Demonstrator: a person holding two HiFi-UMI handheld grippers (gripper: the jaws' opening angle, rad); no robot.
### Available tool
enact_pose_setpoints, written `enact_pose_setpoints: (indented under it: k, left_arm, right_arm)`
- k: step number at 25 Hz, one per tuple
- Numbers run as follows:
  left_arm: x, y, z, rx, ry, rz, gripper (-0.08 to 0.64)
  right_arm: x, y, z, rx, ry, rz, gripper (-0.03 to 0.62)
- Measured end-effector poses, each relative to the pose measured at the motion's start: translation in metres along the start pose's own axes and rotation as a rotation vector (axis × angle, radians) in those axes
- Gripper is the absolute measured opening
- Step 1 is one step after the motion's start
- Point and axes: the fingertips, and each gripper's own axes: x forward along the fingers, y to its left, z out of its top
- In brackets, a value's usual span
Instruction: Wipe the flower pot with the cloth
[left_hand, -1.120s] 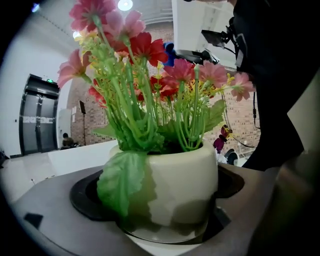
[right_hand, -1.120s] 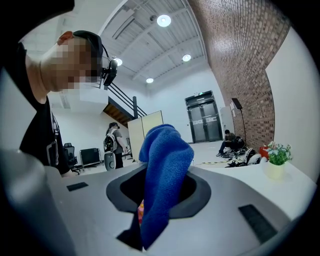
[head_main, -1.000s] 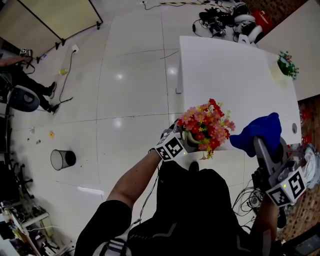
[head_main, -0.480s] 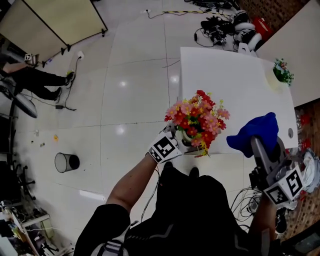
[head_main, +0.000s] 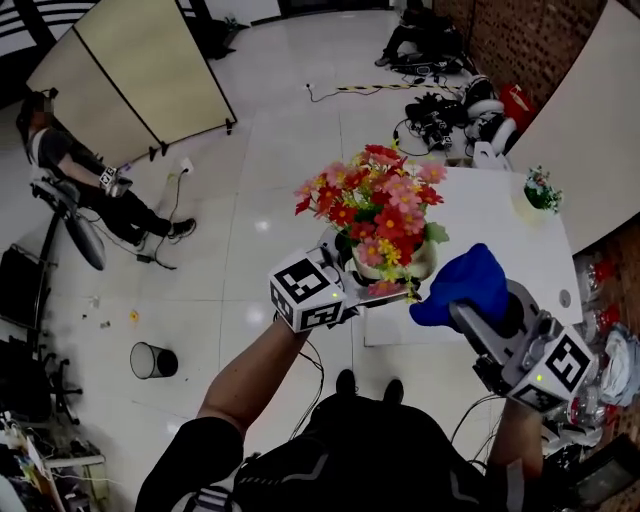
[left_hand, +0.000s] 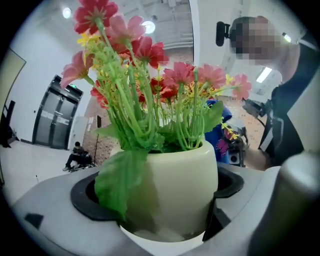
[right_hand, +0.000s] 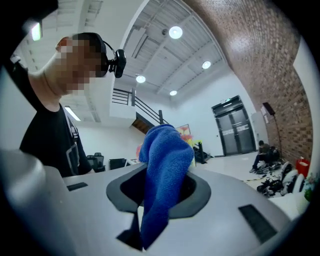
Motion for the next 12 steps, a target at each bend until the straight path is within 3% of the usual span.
enact_pose_setpoints:
  k: [4,12]
  left_arm:
    - [0.002,-0.015,0.037,0.005,-0.031,0.001,0.565]
    - [0.007,-0.040,0.051,0.018,-0.026,-0.051,0.565]
  right_arm:
    - [0.019,0.029,0.014,-0.020,-0.008,0.085,0.091]
    - [0.018,0.028,0.018,-0.048,0.040,0.056,0.091]
